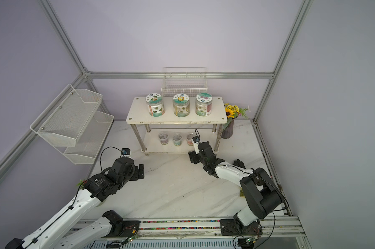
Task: Place the seed container on the shelf
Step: Place the seed jar on the shelf, then reset both arms
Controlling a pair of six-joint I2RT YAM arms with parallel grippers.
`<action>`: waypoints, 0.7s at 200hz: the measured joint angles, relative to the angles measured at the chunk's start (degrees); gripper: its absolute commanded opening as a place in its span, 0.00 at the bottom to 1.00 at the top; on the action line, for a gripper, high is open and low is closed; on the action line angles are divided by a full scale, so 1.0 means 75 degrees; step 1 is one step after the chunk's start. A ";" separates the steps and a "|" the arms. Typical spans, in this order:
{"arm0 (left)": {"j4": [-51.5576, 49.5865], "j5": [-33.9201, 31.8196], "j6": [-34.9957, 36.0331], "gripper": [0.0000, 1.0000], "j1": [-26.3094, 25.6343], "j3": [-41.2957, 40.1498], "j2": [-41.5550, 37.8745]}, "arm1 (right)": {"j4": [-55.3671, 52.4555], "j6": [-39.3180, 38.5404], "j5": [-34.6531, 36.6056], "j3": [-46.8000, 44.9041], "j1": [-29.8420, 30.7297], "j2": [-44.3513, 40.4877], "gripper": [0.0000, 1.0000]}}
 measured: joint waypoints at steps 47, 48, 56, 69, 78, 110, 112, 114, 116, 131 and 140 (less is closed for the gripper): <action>0.0023 -0.0420 0.0114 1.00 0.0169 0.0000 -0.0335 | -0.0423 0.0930 0.0525 -0.0781 0.0487 -0.1393 0.77; 0.0023 -0.0428 0.0117 1.00 0.0175 0.0000 -0.0338 | -0.0458 0.0982 0.0551 -0.0793 0.0484 -0.1445 0.77; 0.0052 -0.0495 0.0125 1.00 0.0245 -0.0006 -0.0379 | -0.0659 0.1244 0.0711 -0.0804 0.0484 -0.1687 0.77; 0.0087 -0.0583 0.0119 1.00 0.0376 -0.0006 -0.0434 | -0.1032 0.1722 0.0982 -0.0801 0.0484 -0.2072 0.78; 0.0131 -0.0644 0.0111 1.00 0.0458 -0.0017 -0.0460 | -0.1323 0.2014 0.1163 -0.0799 0.0484 -0.2282 0.78; 0.0353 -0.0930 -0.0029 1.00 0.0609 -0.0181 -0.0586 | -0.2428 0.3177 0.1827 -0.0796 0.0484 -0.2908 0.79; 0.0364 -0.0947 -0.0047 1.00 0.0612 -0.0189 -0.0592 | -0.2498 0.3302 0.1886 -0.0796 0.0484 -0.2938 0.79; 0.0385 -0.0962 -0.0058 1.00 0.0618 -0.0201 -0.0597 | -0.2553 0.3316 0.1926 -0.0799 0.0484 -0.2964 0.79; 0.0393 -0.0973 -0.0073 1.00 0.0624 -0.0210 -0.0600 | -0.2626 0.3392 0.1967 -0.0796 0.0484 -0.2993 0.79; 0.0507 -0.1090 -0.0149 1.00 0.0659 -0.0265 -0.0621 | -0.3075 0.3791 0.2317 -0.0796 0.0484 -0.3182 0.79; 0.0603 -0.1137 -0.0216 1.00 0.0685 -0.0291 -0.0621 | -0.3299 0.3949 0.2506 -0.0796 0.0484 -0.3284 0.79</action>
